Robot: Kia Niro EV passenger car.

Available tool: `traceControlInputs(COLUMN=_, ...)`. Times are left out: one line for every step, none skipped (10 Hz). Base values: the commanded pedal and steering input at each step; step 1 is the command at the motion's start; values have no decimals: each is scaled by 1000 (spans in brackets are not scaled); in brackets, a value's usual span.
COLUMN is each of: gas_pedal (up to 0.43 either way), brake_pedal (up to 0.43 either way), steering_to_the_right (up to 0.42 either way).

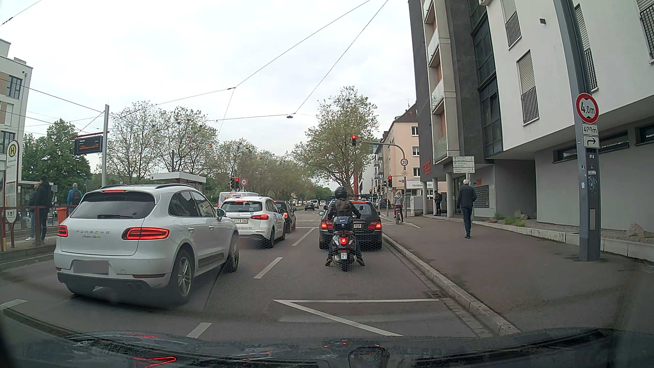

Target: Follow the waypoints while adhering to traffic rules and regulations

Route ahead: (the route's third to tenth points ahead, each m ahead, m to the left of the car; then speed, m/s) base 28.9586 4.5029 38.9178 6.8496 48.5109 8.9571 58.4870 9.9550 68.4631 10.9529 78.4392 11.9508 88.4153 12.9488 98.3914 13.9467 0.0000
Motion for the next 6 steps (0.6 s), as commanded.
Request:
traceControlInputs(gas_pedal=0, brake_pedal=165, steering_to_the_right=-8)
traceControlInputs(gas_pedal=0, brake_pedal=171, steering_to_the_right=-7)
traceControlInputs(gas_pedal=0, brake_pedal=171, steering_to_the_right=-7)
traceControlInputs(gas_pedal=0, brake_pedal=171, steering_to_the_right=-8)
traceControlInputs(gas_pedal=0, brake_pedal=171, steering_to_the_right=-8)
traceControlInputs(gas_pedal=0, brake_pedal=171, steering_to_the_right=-7)
